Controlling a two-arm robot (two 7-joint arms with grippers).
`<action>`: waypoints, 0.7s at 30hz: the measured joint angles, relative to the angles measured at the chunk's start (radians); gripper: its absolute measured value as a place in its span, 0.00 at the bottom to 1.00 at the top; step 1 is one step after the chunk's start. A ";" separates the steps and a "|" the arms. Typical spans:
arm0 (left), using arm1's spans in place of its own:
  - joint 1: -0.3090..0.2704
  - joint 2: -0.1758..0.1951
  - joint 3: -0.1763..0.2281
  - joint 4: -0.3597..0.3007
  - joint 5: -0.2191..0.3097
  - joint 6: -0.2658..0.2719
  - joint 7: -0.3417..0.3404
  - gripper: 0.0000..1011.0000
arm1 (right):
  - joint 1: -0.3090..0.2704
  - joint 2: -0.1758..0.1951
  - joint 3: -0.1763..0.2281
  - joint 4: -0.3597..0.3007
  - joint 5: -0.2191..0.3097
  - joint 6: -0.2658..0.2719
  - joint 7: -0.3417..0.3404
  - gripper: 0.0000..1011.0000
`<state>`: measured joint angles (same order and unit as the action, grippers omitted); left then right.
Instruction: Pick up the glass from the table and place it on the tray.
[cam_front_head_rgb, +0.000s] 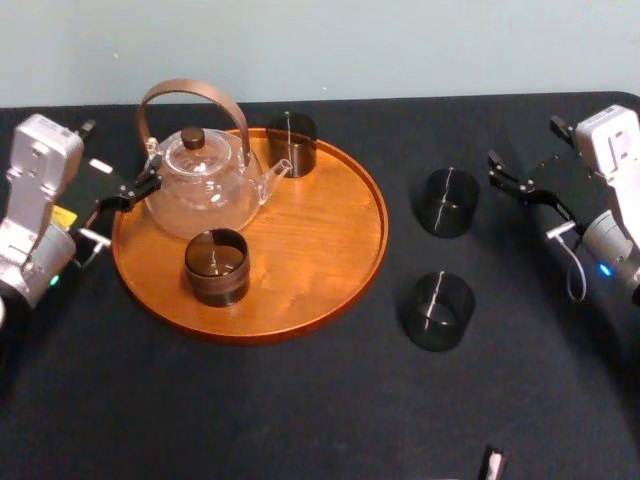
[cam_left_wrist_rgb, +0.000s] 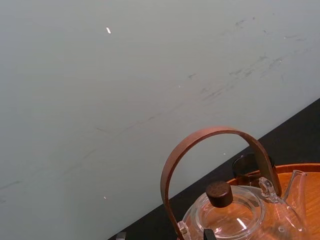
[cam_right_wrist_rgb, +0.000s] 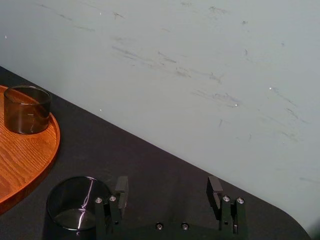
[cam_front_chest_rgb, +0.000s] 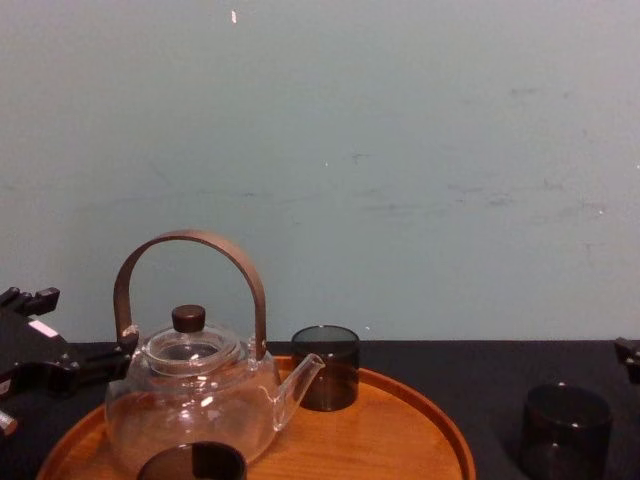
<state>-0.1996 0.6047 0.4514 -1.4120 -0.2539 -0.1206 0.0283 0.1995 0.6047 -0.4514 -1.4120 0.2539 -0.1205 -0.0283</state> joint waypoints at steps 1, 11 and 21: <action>0.000 0.000 0.000 0.000 0.000 0.000 0.000 0.99 | 0.000 0.000 0.000 0.000 0.000 0.000 0.000 0.99; 0.000 0.000 0.000 0.000 0.000 0.000 0.000 0.99 | 0.000 0.000 0.000 0.000 0.000 0.000 0.000 0.99; 0.000 0.000 0.000 0.000 0.000 0.000 0.000 0.99 | 0.000 0.000 0.000 0.000 0.000 0.000 0.000 0.99</action>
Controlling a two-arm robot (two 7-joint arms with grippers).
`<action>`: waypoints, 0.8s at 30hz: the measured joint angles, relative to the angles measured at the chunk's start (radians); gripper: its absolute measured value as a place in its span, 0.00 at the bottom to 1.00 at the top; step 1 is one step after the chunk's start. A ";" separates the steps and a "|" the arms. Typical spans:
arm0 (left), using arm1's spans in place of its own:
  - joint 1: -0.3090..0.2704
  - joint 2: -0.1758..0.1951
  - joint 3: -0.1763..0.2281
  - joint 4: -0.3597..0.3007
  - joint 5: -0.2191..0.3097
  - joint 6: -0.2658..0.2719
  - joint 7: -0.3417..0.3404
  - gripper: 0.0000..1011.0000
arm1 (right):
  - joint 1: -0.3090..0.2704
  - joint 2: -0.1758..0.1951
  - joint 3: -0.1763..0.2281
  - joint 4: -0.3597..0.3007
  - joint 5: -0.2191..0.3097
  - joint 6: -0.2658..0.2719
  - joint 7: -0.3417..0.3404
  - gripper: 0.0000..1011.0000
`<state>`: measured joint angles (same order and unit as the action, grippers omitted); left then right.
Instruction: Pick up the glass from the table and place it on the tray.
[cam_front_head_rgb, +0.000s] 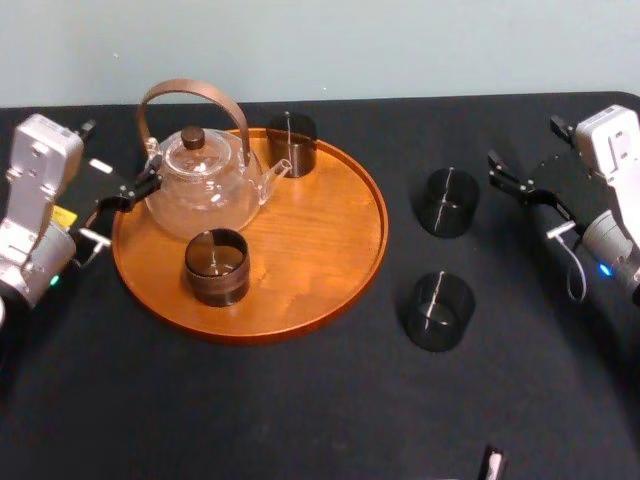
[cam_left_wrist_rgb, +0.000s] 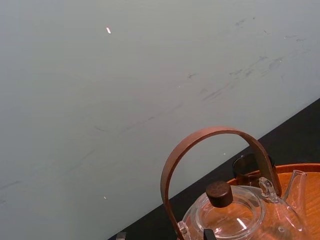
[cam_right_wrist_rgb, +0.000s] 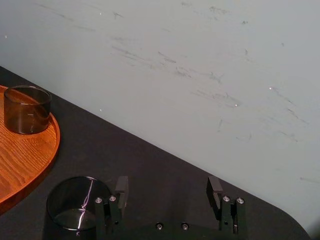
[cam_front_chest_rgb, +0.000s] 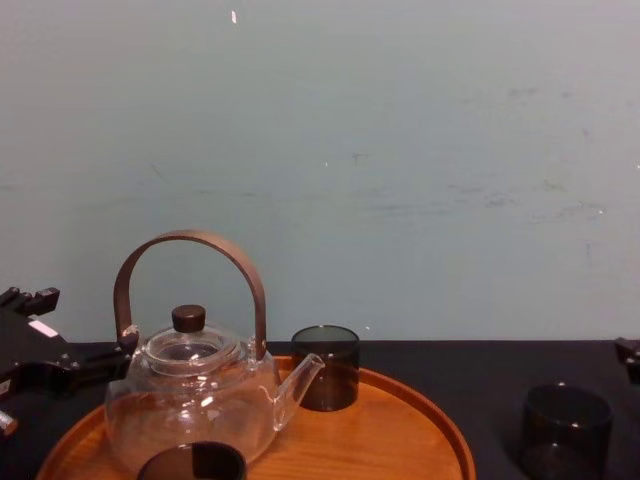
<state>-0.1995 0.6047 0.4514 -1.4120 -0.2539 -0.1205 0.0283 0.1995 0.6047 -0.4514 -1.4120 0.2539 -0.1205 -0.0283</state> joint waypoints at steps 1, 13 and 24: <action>0.000 0.000 0.000 0.000 0.000 0.000 0.000 0.99 | 0.000 0.000 0.000 0.000 0.000 0.000 0.000 0.99; 0.000 0.000 0.000 0.000 0.000 0.000 0.000 0.99 | 0.010 -0.007 0.006 0.015 0.001 0.000 0.014 0.99; 0.000 0.000 0.000 0.000 0.000 0.000 0.000 0.99 | -0.039 -0.001 0.052 -0.030 0.070 0.002 0.117 0.99</action>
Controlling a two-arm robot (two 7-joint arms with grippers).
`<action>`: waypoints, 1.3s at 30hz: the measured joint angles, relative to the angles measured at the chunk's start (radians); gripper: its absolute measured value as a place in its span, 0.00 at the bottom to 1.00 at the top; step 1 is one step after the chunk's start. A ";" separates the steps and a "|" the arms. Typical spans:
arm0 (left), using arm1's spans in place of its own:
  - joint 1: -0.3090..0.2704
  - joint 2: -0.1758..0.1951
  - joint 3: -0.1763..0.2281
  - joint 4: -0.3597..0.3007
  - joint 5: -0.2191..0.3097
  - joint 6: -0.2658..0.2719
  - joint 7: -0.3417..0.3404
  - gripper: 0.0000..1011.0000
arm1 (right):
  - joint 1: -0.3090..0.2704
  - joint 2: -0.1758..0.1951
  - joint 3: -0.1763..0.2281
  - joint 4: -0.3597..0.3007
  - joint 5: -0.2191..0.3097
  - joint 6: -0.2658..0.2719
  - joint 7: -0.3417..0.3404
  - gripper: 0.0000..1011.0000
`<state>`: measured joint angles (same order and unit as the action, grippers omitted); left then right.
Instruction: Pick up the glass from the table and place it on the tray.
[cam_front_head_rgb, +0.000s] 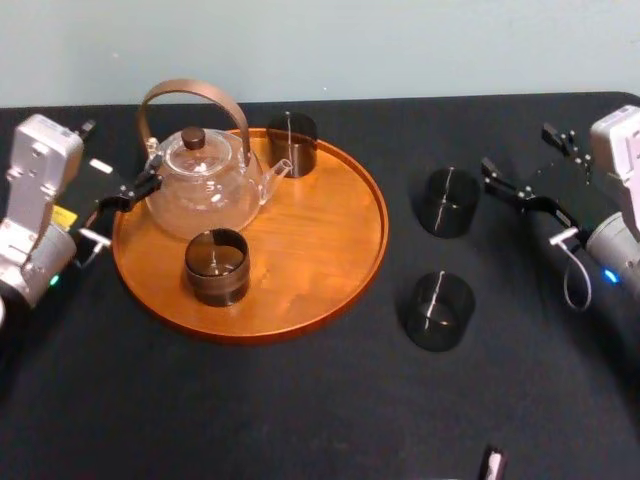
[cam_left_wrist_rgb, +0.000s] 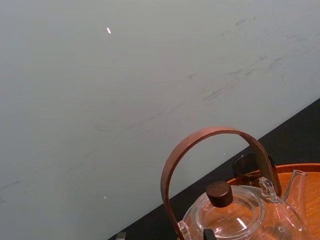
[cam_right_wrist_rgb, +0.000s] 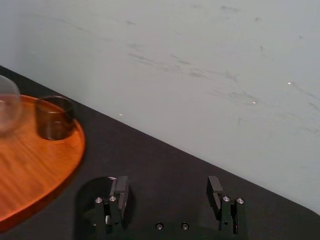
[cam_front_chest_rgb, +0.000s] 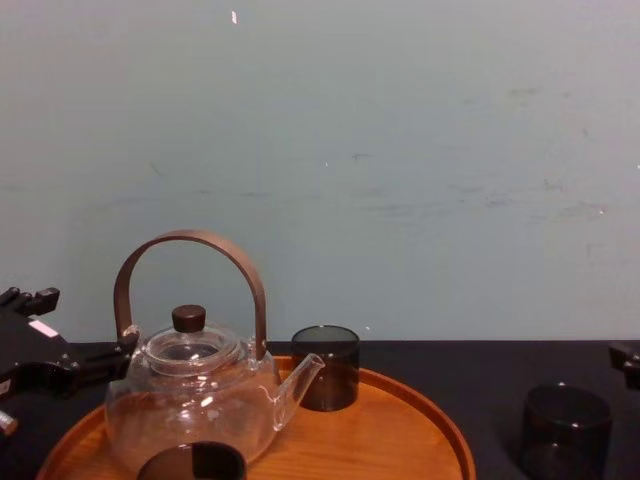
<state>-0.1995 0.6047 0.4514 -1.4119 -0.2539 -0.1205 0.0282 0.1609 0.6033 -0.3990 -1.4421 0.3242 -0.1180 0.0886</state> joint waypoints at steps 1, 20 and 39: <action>0.000 0.000 0.000 0.000 0.000 0.000 0.000 0.99 | -0.016 0.007 0.007 -0.024 0.006 0.005 0.007 0.99; 0.000 0.000 0.000 0.000 0.000 0.000 0.000 0.99 | -0.284 0.086 0.101 -0.323 0.052 0.075 0.018 0.99; 0.000 0.000 0.000 0.000 0.000 0.000 0.000 0.99 | -0.389 0.067 0.116 -0.402 0.048 0.102 0.069 0.99</action>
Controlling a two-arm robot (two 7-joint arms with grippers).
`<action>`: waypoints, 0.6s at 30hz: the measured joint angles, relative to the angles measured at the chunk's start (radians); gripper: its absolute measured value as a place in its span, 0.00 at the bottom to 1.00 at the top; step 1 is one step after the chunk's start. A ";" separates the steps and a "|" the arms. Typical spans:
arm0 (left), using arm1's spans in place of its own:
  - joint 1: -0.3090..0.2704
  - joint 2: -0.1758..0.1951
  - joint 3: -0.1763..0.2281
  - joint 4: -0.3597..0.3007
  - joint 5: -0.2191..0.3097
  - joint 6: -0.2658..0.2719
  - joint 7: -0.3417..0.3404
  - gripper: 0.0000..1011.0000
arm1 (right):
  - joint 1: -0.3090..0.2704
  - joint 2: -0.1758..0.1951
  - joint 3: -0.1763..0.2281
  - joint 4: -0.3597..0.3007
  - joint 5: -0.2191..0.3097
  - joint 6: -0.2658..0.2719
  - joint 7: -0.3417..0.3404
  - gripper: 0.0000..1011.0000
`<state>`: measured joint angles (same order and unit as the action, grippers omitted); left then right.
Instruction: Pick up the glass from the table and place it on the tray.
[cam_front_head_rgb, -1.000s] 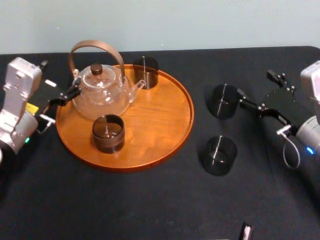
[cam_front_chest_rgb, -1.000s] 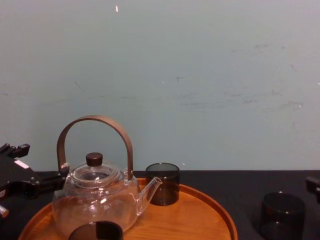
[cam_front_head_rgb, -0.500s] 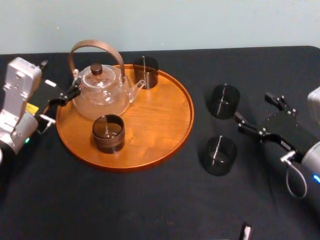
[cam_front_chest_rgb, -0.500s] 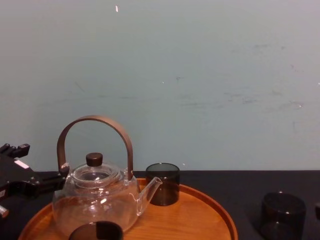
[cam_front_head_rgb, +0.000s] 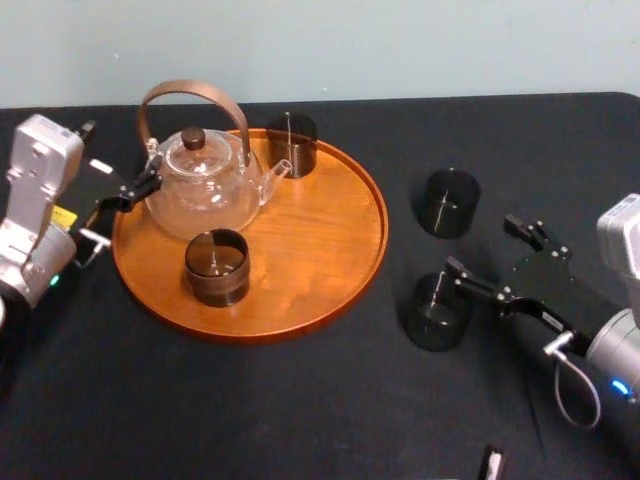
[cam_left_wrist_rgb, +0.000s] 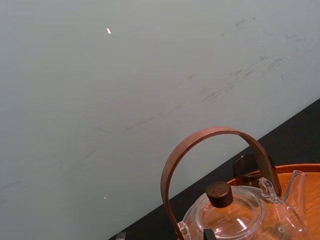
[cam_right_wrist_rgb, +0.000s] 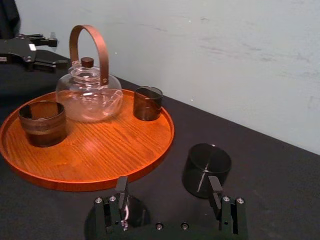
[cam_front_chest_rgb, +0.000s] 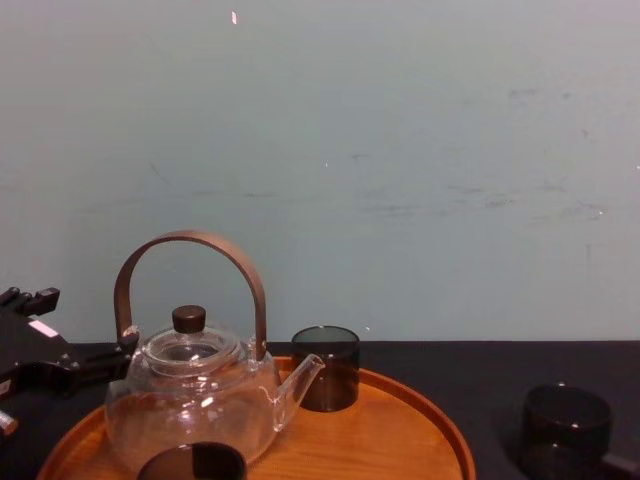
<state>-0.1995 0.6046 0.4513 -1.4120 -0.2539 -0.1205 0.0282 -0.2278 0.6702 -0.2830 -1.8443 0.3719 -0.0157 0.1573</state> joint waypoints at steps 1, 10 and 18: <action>0.000 0.000 0.000 0.000 0.000 0.000 0.000 0.99 | 0.000 -0.002 -0.001 0.000 -0.002 0.000 0.003 0.99; 0.000 0.000 0.000 0.000 0.000 0.000 0.000 0.99 | -0.003 -0.020 -0.009 -0.007 -0.023 0.008 0.037 0.99; 0.000 0.000 0.000 0.000 0.000 0.000 0.000 0.99 | -0.005 -0.038 -0.006 -0.003 -0.038 0.015 0.058 0.99</action>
<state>-0.1995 0.6047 0.4514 -1.4120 -0.2539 -0.1205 0.0283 -0.2325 0.6326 -0.2889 -1.8478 0.3340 -0.0006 0.2157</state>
